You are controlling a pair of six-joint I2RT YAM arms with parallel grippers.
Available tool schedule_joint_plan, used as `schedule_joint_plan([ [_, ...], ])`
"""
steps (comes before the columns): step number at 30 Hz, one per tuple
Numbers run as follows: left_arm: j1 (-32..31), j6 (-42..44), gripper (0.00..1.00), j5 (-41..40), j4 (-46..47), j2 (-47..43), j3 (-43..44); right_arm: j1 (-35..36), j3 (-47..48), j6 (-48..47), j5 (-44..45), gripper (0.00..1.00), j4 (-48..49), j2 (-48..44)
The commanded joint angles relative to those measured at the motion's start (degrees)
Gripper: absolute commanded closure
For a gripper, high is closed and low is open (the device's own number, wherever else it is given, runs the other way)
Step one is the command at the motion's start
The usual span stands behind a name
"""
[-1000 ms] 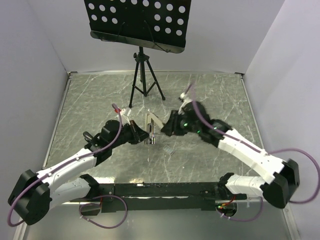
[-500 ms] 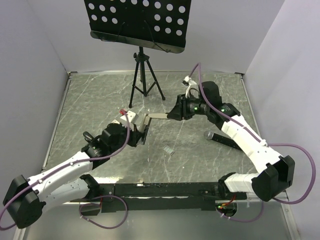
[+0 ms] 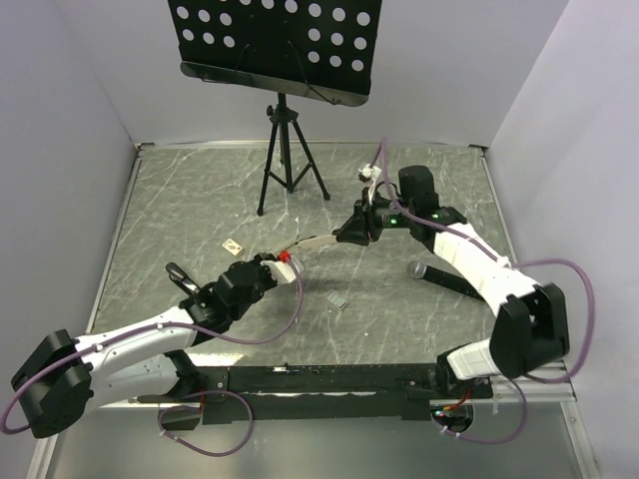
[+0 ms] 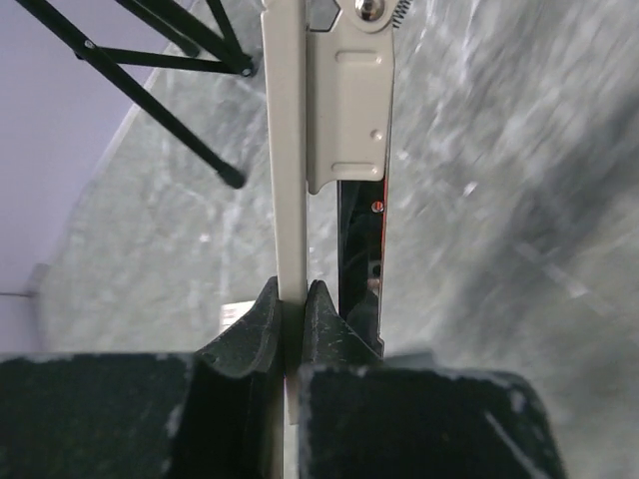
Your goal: Unload the staples from the stapler
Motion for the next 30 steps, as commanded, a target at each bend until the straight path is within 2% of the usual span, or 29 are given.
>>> schedule_joint_plan([
  [1,-2.47,19.39,0.99,-2.34,10.03,0.29,-2.75,-2.47,0.34,-9.85,6.87,0.94,18.19,4.81],
  [5,-2.56,22.85,0.99,-3.41,14.18,1.34,-4.77,-2.65,0.95,-11.70,7.22,0.95,20.48,7.62],
  [8,-2.39,20.48,0.99,1.16,9.79,1.08,-3.38,-2.56,3.84,-11.27,5.56,0.95,18.11,9.82],
  [11,-2.47,15.39,0.99,2.74,11.89,-0.23,-3.63,-2.48,4.21,-9.26,2.83,0.95,17.58,10.62],
  [16,-2.39,10.11,0.99,6.79,8.46,-2.16,-2.31,-1.86,3.23,-7.40,3.35,0.93,17.77,9.83],
  [18,-2.39,7.05,0.99,10.30,6.80,-3.65,-1.79,-1.42,4.55,-7.05,3.53,0.89,15.92,9.92],
  [19,-2.30,5.72,0.99,12.05,5.92,-4.01,-1.52,-1.16,6.21,-6.44,4.92,0.82,13.47,10.00],
  [21,-2.39,2.48,0.99,17.14,2.50,-4.72,-0.21,-0.63,7.10,-5.29,6.77,0.77,12.13,10.53],
  [26,-2.39,-0.26,0.99,24.01,-2.08,-6.30,-0.03,-0.54,0.25,0.33,7.66,0.66,25.03,10.18],
  [30,-2.39,-2.81,0.99,26.91,-2.61,-6.48,0.85,0.07,2.44,2.62,4.41,0.55,23.55,12.64],
])
